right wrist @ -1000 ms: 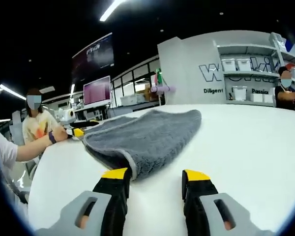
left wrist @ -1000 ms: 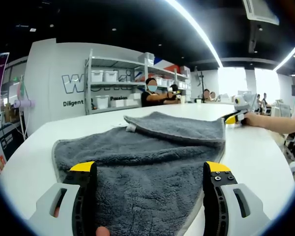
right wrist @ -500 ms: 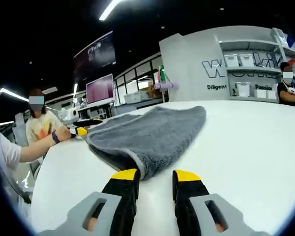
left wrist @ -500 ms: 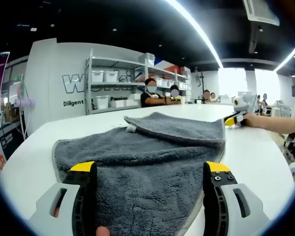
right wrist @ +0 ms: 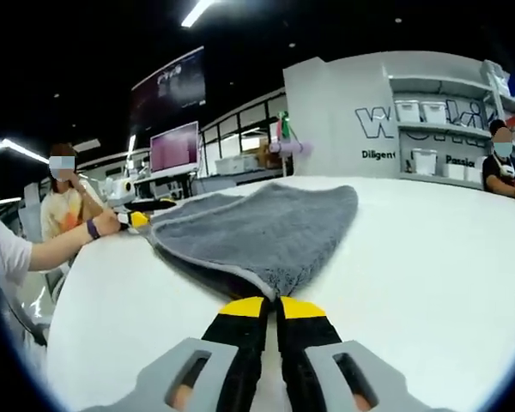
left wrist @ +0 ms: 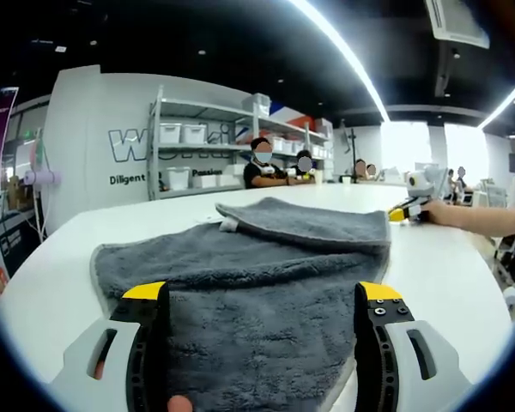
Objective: Fold the towel on the table until its edges align and the towel forms a compact rectangular stack.
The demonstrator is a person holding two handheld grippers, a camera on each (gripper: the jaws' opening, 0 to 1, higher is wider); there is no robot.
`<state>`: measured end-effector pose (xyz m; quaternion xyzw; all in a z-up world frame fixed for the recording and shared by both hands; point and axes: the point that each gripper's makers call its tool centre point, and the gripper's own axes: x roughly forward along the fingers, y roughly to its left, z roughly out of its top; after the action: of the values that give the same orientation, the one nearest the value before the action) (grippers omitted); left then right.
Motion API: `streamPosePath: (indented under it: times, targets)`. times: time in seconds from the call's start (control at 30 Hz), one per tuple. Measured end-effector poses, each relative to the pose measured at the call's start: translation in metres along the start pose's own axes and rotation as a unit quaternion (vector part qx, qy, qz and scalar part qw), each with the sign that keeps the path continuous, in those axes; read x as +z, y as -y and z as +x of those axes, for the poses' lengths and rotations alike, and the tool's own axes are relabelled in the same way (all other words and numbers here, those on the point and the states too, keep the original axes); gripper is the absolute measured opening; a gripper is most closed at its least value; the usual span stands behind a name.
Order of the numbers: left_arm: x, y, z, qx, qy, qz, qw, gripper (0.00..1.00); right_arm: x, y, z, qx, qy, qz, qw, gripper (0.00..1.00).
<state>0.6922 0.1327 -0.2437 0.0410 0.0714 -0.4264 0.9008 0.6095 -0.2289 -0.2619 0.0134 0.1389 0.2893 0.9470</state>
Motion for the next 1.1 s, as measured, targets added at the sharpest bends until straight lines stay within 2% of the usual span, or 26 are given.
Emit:
streamPosePath:
  times: [0.07, 0.23, 0.27, 0.3, 0.5, 0.67, 0.77, 0.83, 1.1]
  targets:
    - [0.000, 0.000, 0.000, 0.000, 0.000, 0.000, 1.0000, 0.87, 0.002, 0.006, -0.003, -0.018, 0.009, 0.008, 0.9998, 0.00]
    - [0.000, 0.001, -0.001, 0.000, -0.001, 0.000, 1.0000, 0.87, 0.007, 0.042, -0.019, -0.105, 0.032, 0.042, 0.9931, 0.00]
    - [0.000, 0.002, -0.001, 0.000, 0.000, 0.000, 1.0000, 0.87, 0.007, 0.044, -0.020, -0.110, 0.033, 0.045, 0.9924, 0.00]
    - [-0.001, 0.002, -0.001, 0.000, 0.000, 0.000, 1.0000, 0.87, 0.009, 0.056, -0.026, -0.140, 0.044, 0.057, 0.9876, 0.00]
    - [-0.001, 0.001, -0.001, 0.001, -0.001, -0.001, 1.0000, 0.87, 0.011, 0.083, -0.048, -0.212, 0.066, 0.078, 0.9720, 0.00]
    - [-0.001, -0.001, 0.000, 0.001, -0.001, -0.001, 1.0000, 0.87, 0.012, 0.101, -0.069, -0.274, 0.084, 0.086, 0.9541, 0.00]
    - [0.000, -0.002, 0.000, 0.001, 0.000, -0.002, 1.0000, 0.87, 0.012, 0.107, -0.079, -0.295, 0.091, 0.088, 0.9470, 0.00]
    - [0.000, -0.002, 0.000, 0.001, 0.000, -0.002, 1.0000, 0.86, 0.013, 0.108, -0.081, -0.302, 0.093, 0.087, 0.9449, 0.00]
    - [0.000, -0.001, 0.000, -0.001, 0.000, -0.002, 1.0000, 0.86, 0.010, 0.106, -0.083, -0.305, 0.090, 0.087, 0.9440, 0.00]
